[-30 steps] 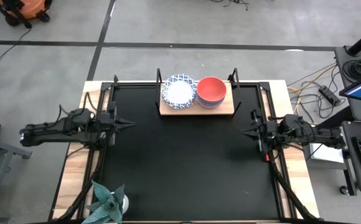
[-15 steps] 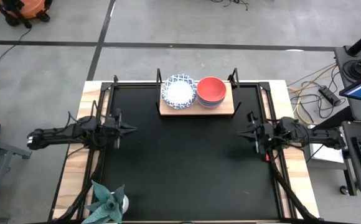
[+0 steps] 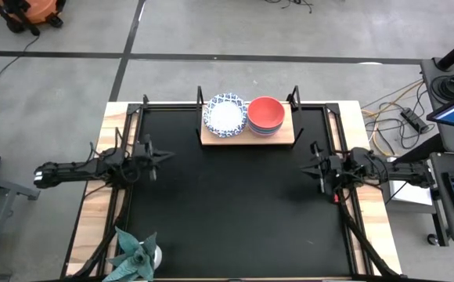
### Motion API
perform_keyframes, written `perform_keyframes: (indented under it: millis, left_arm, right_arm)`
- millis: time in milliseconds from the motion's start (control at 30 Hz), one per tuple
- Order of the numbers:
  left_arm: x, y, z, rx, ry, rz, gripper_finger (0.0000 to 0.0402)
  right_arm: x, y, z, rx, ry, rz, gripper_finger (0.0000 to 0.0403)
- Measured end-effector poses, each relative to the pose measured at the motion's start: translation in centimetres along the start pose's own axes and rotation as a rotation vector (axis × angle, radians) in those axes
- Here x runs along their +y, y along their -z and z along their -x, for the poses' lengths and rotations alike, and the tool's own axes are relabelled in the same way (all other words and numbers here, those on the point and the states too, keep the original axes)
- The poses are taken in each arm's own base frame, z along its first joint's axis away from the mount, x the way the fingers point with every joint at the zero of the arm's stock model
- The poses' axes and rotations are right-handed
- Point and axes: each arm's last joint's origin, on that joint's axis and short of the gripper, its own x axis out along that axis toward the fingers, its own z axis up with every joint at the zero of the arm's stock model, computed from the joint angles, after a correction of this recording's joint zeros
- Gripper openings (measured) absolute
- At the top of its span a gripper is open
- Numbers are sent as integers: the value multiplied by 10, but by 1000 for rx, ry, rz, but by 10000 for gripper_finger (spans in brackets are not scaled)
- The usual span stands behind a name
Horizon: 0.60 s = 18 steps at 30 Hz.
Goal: Place and stack bowls onto a shelf
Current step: Return to Home Position
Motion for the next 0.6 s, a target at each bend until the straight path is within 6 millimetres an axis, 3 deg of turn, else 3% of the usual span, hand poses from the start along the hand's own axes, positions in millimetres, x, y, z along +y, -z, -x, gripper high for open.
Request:
perform_keyframes:
  millis: [600]
  left_arm:
    - [2, 0, 0, -3, -60, 0, 0]
  right_arm:
    - [-1, 2, 0, 27, 50, 17, 9]
